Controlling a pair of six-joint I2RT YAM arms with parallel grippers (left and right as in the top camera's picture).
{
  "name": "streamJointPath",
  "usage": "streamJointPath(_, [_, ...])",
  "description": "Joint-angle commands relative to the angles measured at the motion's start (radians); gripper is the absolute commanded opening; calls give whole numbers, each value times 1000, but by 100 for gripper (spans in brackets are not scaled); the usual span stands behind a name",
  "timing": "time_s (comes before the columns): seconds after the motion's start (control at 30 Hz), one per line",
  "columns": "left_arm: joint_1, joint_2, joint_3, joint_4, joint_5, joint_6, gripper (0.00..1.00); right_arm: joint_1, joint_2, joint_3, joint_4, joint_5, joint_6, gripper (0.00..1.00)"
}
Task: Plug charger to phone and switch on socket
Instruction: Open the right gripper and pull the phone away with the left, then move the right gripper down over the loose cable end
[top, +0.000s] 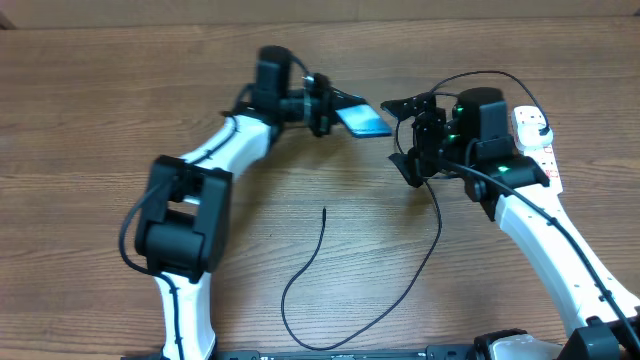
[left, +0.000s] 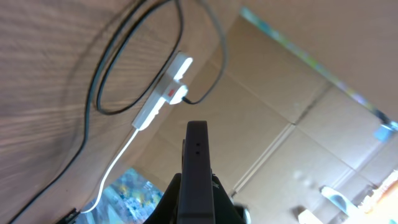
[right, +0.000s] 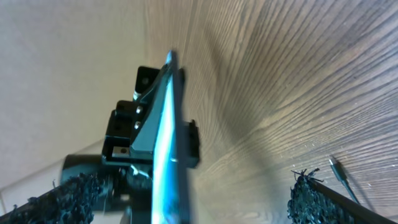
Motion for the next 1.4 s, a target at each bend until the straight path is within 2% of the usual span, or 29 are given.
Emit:
streamJointPath(0.0, [106,-31,2,5,196,118,4,-40,-10,21,-1,-137,-107,100])
streamJointPath(0.2, [217,-31,2,5,372,217,4,-52,-10,21,14,-200,-154,100])
streamJointPath(0.43, [282,-31,2,6,548,336,4,-51,-10,32,62,-267,-319,99])
streamJointPath(0.63, [338,-31,2,16,547,420,4,-37,-10,133,-51,-247,-428,99])
streamJointPath(0.87, [425,-31,2,15,547,421,4,45,-9,340,-350,37,-546,99])
streamJointPath(1.23, [469,-31,2,15,547,426,4,295,-7,386,-528,427,-571,99])
streamJointPath(1.37, [469,-31,2,15,547,430,4,393,24,386,-577,508,-571,99])
